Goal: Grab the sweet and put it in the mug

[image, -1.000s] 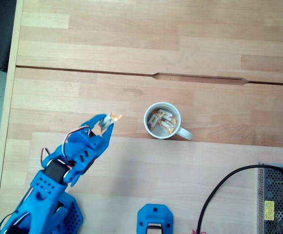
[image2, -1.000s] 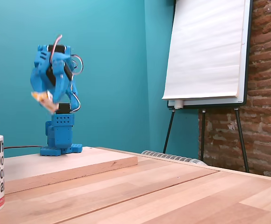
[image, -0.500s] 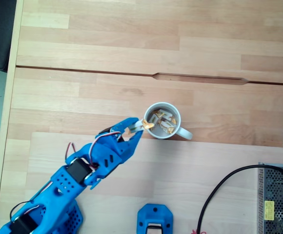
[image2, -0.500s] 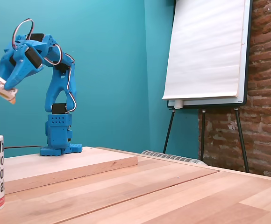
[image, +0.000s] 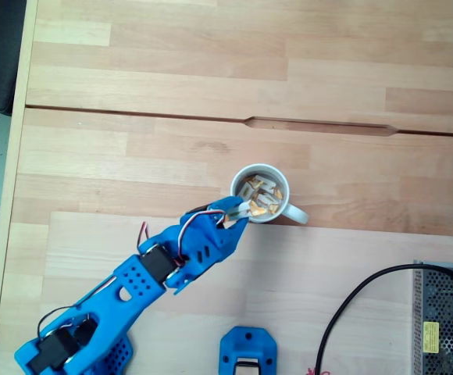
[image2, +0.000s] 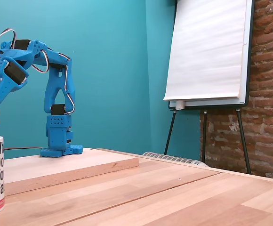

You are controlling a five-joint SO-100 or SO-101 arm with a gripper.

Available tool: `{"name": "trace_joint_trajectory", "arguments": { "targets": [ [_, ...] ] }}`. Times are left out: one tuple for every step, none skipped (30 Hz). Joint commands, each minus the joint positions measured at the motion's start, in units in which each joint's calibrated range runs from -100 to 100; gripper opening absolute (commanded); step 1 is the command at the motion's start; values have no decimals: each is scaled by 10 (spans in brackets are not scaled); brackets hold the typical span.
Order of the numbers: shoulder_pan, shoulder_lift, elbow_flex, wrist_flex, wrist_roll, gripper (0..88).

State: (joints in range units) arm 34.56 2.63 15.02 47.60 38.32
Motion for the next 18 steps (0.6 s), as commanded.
{"name": "trace_joint_trajectory", "arguments": {
  "targets": [
    [2, 6, -59, -5, 0, 36],
    [2, 11, -67, -5, -1, 36],
    [2, 17, -76, -5, -1, 36],
    [2, 24, -84, -5, -1, 36],
    [2, 32, -92, -5, -1, 36],
    [2, 43, -100, -5, -1, 36],
    [2, 55, -109, -5, -1, 36],
    [2, 67, -117, -5, 0, 36],
    [3, 80, -126, -5, 0, 36],
    [3, 92, -134, -5, 0, 36],
    [3, 104, -141, -5, 0, 36],
    [3, 115, -148, -5, 0, 36],
    [3, 123, -153, -5, 0, 42],
    [3, 131, -156, -5, 0, 45],
    [3, 135, -157, -5, 0, 46],
    [3, 139, -157, -5, 0, 46],
    [3, 141, -159, -5, 0, 47],
    [3, 142, -160, -5, 0, 48]
  ]
}}
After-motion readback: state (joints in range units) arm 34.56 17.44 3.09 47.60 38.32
